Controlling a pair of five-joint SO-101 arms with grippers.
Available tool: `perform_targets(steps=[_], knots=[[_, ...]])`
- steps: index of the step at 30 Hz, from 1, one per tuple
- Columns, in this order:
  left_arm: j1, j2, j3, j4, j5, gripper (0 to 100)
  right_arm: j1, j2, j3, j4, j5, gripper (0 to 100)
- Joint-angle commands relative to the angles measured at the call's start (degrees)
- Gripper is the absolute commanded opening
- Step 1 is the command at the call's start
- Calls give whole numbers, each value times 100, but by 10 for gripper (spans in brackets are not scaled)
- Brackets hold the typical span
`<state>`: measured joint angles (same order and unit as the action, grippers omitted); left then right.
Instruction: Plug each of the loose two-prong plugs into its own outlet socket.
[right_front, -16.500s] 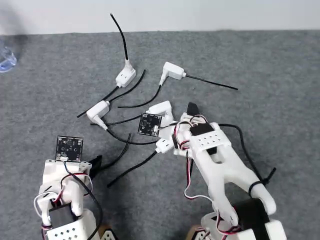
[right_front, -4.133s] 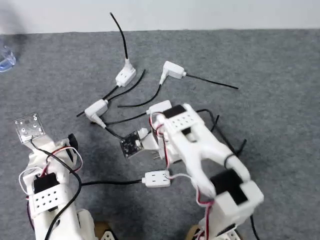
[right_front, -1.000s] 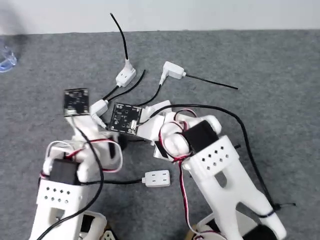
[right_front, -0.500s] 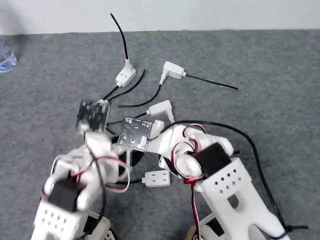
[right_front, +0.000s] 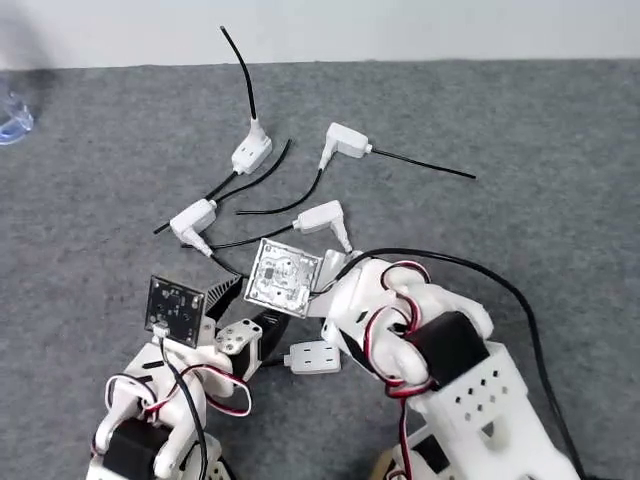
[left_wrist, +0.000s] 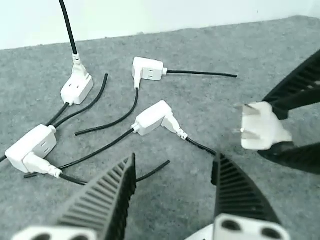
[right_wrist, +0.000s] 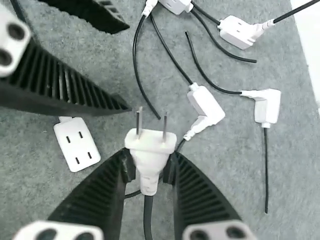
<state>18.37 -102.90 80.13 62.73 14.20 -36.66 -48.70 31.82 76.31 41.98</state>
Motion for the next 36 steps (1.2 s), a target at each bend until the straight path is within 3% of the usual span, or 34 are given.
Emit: perform_targets(steps=[1, 15, 25, 36], knots=[[97, -149, -110, -132, -97, 234, -163, 180, -44, -101, -70, 9], [44, -158, -365, -132, -176, 233, -180, 1103, -70, -673, -246, 9], [44, -158, -330, -132, -378, 232, -971, 330, -79, -13, -264, 9], [44, -158, -242, -132, -387, 232, -998, -435, -70, 374, -273, 9]])
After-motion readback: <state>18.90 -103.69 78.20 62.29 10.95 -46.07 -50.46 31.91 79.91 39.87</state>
